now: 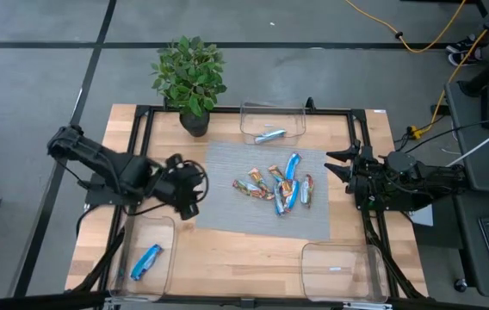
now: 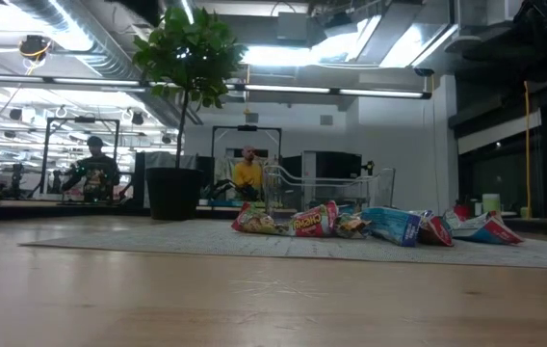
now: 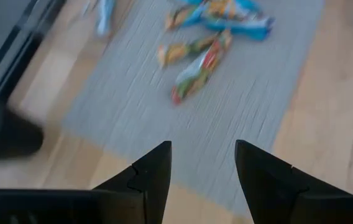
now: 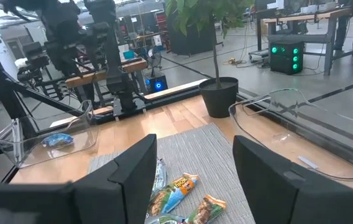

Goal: Pick and place Granola Bars by type
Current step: Put the red granola bar into the bottom right transparent bin

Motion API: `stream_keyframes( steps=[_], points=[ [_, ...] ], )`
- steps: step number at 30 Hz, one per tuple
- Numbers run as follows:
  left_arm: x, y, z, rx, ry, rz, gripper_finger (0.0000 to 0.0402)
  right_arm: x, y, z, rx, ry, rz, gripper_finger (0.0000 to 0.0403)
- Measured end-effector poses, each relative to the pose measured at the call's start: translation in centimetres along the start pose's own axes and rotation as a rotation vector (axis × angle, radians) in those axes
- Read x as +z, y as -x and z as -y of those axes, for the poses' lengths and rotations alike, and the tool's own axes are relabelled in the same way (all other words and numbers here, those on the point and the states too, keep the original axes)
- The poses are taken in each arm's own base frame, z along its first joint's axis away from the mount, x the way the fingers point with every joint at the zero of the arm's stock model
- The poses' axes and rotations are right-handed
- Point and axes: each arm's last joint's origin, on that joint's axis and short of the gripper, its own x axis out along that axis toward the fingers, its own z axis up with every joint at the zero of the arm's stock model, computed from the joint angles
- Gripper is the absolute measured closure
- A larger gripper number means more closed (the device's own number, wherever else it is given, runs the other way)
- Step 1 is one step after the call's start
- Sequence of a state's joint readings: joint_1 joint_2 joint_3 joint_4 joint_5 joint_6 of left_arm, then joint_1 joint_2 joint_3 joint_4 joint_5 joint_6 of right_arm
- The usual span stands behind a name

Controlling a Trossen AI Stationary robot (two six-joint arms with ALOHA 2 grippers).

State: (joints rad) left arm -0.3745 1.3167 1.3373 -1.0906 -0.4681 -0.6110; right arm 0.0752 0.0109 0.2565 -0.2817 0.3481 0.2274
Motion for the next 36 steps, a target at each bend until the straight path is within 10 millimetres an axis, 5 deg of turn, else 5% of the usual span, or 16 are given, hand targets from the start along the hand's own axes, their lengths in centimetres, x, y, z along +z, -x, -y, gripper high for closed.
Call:
stream_keyframes(
  steps=[11, 25, 36],
  points=[
    [5.3, -4.0, -2.7, -0.261, -0.167, 0.117, 0.0233, 0.0, 0.0, 0.0, 0.001, -0.005, 0.0, 0.0189],
    [6.9, -15.1, -3.3, -0.296, -0.181, -0.022, 0.0233, 0.0, 0.0, 0.0, 0.001, 0.001, -0.001, 0.0189],
    [6.4, -20.2, -3.9, -0.288, -0.131, -0.102, 0.0233, 0.0, 0.0, 0.0, 0.0, 0.026, -0.002, 0.0189]
  ],
)
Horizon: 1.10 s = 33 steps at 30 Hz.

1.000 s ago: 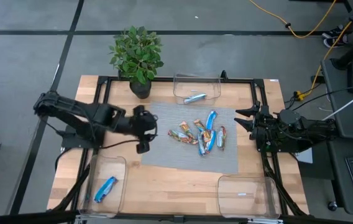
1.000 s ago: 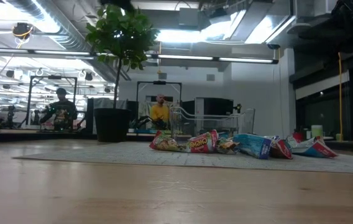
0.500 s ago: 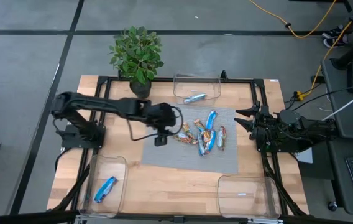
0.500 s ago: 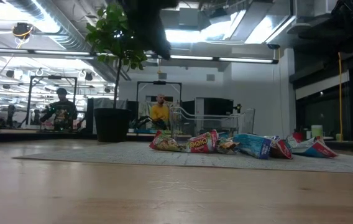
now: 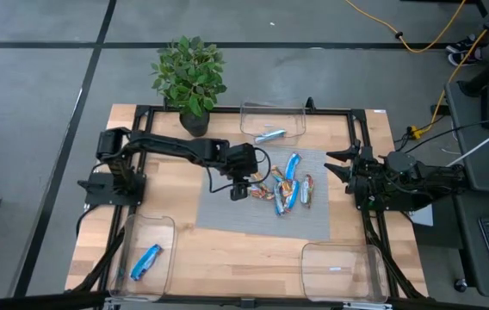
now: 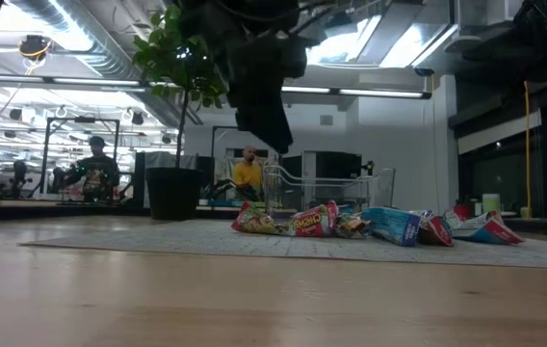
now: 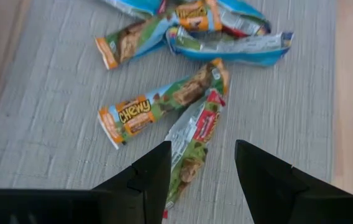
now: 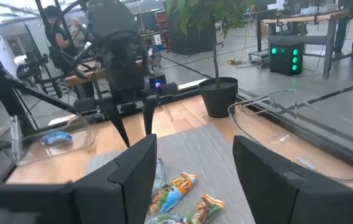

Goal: Pick and place Granola Bars by type
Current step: Put the red granola bar into the bottom right transparent bin

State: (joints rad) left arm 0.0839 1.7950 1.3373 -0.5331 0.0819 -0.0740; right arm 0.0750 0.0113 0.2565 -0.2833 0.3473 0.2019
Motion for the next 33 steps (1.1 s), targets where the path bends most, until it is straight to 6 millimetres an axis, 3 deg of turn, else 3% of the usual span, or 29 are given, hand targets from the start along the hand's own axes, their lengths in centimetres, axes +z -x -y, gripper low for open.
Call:
stream_keyframes(
  steps=[8, 20, 26, 33],
  points=[
    [-0.8, -2.2, -0.4, -0.003, -0.032, -0.075, 0.0228, 0.0, 0.0, 0.0, 0.001, 0.011, 0.0, 0.0189],
    [-2.3, -2.7, -1.1, 0.024, -0.056, -0.202, 0.0192, 0.0, 0.0, 0.0, 0.001, 0.025, 0.0, 0.0189],
    [-4.2, -3.7, -1.7, 0.034, -0.02, -0.247, 0.0192, 0.0, 0.0, 0.0, 0.001, 0.026, -0.001, 0.0189],
    [-4.5, -4.5, -1.9, 0.036, -0.012, -0.174, 0.0192, 0.0, 0.0, 0.0, 0.0, 0.027, 0.0, 0.0189]
  ],
)
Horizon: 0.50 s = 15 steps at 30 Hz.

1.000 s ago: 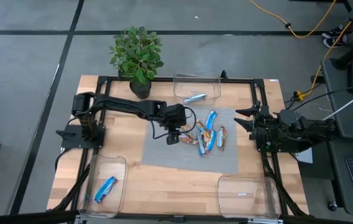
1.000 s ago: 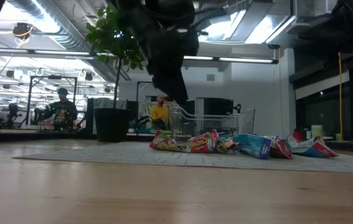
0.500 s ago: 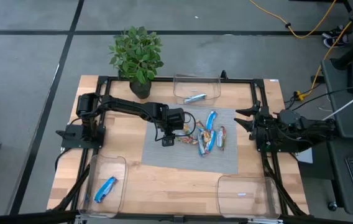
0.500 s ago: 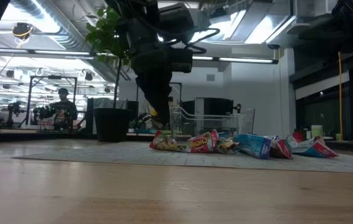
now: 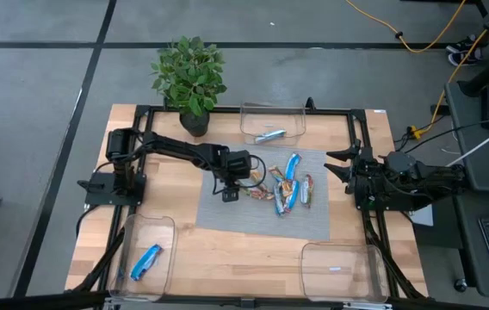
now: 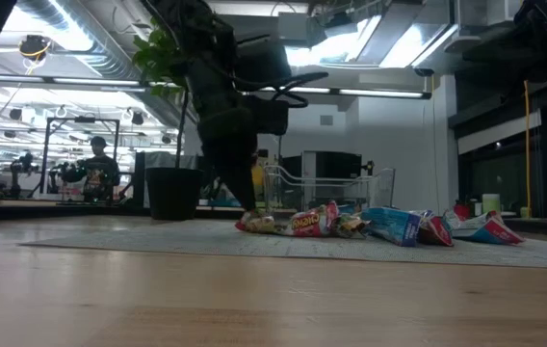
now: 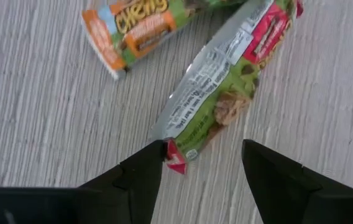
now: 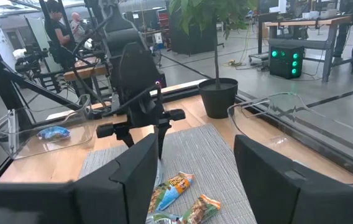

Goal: Pick and place Granola Bars by type
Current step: Put the red granola bar into the bottom right transparent bin

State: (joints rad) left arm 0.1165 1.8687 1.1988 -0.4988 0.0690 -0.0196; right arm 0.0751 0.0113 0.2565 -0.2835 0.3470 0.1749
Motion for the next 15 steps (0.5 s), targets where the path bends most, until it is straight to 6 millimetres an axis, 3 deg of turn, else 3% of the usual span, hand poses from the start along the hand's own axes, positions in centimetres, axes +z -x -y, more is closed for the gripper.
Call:
stream_keyframes(
  steps=[9, 15],
  points=[
    [-0.5, -2.2, -0.7, -0.002, 0.036, -0.055, 0.0195, 0.0, 0.0, 0.0, 0.0, 0.0, 0.001, 0.0189],
    [-0.5, -2.8, -0.6, -0.003, 0.038, -0.067, 0.0238, 0.0, 0.0, 0.0, 0.0, -0.002, -0.003, 0.0189]
  ],
)
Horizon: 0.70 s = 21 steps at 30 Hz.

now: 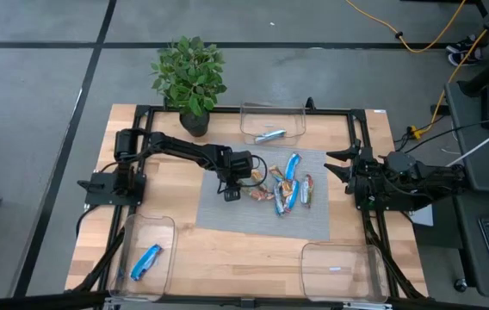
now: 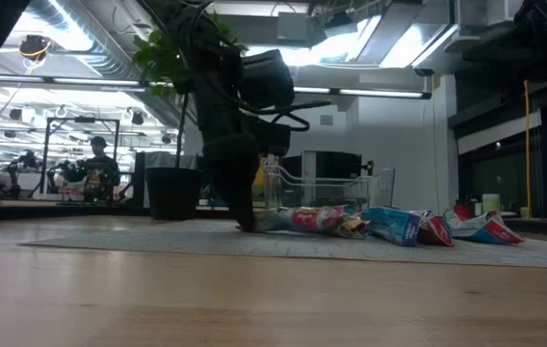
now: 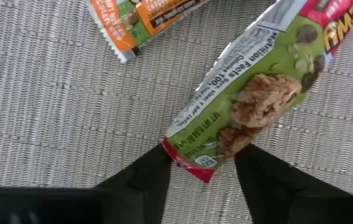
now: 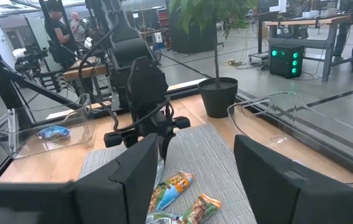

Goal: Pick and place Granola Bars by type
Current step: Put the red granola bar into the bottom right transparent bin

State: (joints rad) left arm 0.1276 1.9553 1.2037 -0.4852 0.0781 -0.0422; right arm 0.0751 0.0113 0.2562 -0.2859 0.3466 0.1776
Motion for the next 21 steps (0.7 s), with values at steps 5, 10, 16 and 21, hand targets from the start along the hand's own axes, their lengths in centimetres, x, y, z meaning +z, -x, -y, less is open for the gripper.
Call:
stream_keyframes(
  steps=[5, 10, 16, 21],
  points=[
    [0.08, 0.15, -0.01, -0.005, 0.021, 0.007, 0.0291, -0.04, 0.0, 0.01, -0.001, 0.001, -0.003, 0.0189],
    [0.39, 0.25, 0.2, -0.029, 0.02, 0.009, 0.0337, -0.05, 0.0, 0.01, -0.001, 0.003, -0.005, 0.0189],
    [0.76, 0.45, 0.27, -0.038, 0.046, 0.01, 0.0353, -0.05, 0.0, 0.01, -0.001, 0.004, -0.005, 0.0189],
    [0.94, 0.72, 0.48, -0.08, 0.05, -0.002, 0.0354, -0.04, 0.0, 0.01, -0.001, 0.002, -0.005, 0.0189]
  ],
)
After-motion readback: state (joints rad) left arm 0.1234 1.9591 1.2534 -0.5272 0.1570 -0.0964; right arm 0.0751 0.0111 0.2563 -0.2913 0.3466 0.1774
